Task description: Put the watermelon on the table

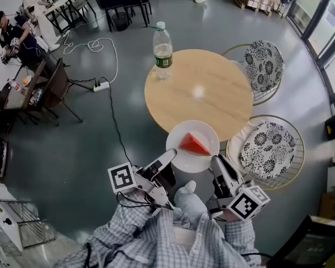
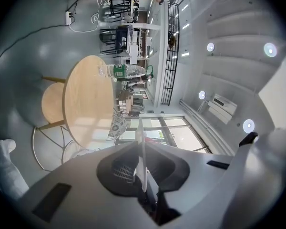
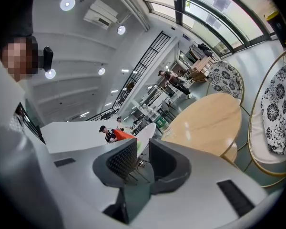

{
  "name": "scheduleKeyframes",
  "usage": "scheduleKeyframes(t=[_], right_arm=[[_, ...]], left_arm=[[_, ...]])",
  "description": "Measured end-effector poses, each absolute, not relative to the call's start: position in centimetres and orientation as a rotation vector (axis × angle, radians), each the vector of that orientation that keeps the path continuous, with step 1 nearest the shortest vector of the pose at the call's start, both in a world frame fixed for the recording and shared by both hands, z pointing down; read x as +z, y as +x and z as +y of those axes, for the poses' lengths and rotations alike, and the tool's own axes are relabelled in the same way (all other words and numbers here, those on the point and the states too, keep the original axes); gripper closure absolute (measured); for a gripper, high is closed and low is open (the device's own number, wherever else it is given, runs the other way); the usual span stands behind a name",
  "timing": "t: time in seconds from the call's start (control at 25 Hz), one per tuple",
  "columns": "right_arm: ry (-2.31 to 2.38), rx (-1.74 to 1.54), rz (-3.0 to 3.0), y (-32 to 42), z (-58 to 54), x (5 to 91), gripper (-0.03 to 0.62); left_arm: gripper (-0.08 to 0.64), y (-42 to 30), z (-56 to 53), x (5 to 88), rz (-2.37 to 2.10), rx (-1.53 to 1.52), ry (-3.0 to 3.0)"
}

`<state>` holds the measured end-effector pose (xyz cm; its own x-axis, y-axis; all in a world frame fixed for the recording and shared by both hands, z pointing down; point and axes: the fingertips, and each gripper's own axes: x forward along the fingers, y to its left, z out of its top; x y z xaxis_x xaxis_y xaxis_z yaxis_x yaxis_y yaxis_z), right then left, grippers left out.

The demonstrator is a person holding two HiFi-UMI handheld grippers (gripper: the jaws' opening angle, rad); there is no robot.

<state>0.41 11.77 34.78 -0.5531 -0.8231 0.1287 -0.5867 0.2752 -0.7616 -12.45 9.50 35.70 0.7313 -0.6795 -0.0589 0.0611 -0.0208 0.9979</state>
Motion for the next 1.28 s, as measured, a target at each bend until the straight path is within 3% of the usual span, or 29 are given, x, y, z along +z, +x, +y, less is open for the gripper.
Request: scheduleKeyframes(t=[1.28], right_arm=[[-1.433,-1.145,2.129,5.8,-0.1,36.5,0.509]], left_arm=[[0.526,-6.7,-4.2,37.2,-0.454,-0.505,1.496]])
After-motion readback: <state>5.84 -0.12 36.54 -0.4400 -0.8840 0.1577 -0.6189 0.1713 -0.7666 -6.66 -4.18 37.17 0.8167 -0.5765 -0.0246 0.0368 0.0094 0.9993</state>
